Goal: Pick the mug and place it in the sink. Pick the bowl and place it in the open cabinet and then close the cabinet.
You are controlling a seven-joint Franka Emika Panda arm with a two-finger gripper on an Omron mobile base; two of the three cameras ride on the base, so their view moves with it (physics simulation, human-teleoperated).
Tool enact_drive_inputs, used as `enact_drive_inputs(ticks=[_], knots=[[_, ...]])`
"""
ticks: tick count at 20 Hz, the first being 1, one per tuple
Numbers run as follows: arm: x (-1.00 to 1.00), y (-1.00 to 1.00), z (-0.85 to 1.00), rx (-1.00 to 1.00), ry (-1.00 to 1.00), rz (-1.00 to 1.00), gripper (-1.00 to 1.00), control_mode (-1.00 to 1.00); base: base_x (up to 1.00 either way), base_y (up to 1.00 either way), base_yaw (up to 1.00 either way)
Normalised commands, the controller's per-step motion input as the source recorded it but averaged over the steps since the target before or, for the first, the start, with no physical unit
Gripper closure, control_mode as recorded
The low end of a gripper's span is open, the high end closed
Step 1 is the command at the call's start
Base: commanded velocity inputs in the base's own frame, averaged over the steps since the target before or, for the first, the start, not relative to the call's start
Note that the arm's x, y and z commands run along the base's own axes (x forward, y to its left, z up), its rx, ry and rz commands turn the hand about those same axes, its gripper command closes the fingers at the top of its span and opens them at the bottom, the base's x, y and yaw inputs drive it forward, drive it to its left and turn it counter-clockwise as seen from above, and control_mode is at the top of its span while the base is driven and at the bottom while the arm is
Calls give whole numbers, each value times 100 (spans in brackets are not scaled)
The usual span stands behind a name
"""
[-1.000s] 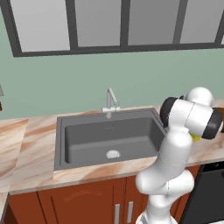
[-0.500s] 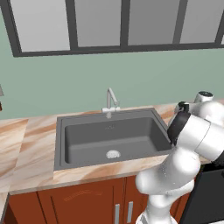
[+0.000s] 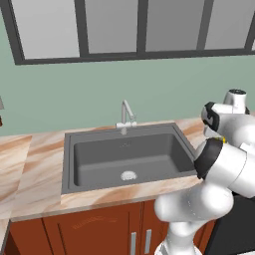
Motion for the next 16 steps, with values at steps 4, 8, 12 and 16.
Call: enact_drive_inputs(ticks=[4, 8, 12, 16], knots=[[1, 0, 16, 1, 11, 21, 100, -100, 0, 0, 0], [1, 0, 0, 1, -1, 40, 100, -100, 0, 0, 0], [0, 0, 0, 0, -6, 47, 100, -100, 0, 0, 0], [0, 4, 0, -2, -12, 36, 100, -100, 0, 0, 0]])
